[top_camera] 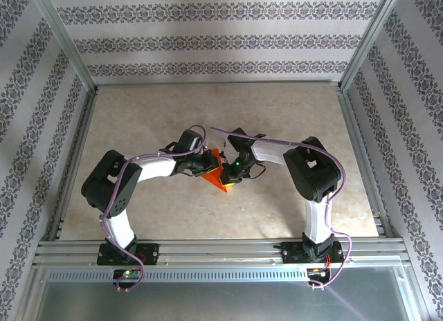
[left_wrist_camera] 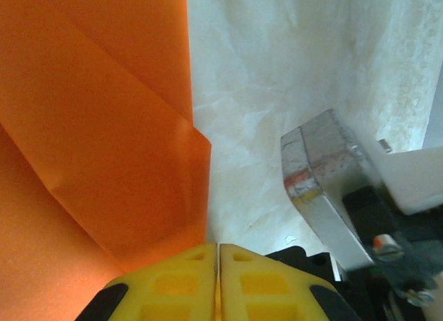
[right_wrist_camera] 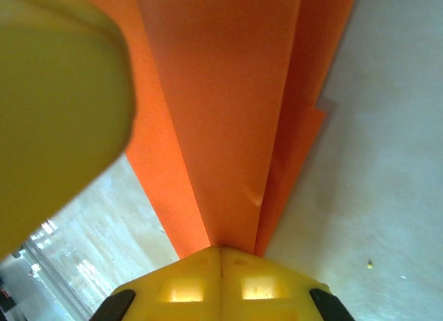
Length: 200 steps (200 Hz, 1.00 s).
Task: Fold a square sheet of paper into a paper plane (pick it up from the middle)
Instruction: Fourth fold the wing at the center of the table.
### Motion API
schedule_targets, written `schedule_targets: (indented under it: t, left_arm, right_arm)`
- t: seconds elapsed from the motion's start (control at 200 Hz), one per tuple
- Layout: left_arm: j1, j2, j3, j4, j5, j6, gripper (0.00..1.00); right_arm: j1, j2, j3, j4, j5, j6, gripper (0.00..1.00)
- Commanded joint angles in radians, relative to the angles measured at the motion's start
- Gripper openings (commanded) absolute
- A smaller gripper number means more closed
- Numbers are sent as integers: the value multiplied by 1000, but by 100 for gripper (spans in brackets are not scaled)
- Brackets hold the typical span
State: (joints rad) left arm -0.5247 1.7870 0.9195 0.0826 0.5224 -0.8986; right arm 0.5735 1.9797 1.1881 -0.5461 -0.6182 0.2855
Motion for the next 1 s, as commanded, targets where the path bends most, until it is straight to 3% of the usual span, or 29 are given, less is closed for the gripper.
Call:
schedule_targets:
  t: [0.0,0.55,0.994]
  left_arm:
    - [-25,29,-18,12,-2,-19,10]
    - [-28,77,7,-76,-106,23,10]
    - [84,132,91,-111,-66,115,12]
  right_arm:
    - [-3,72,-54,-38,184,16,6]
    - [16,77,-65,-68,291,28,5]
    - [24,82,-103,-86,372,27,5]
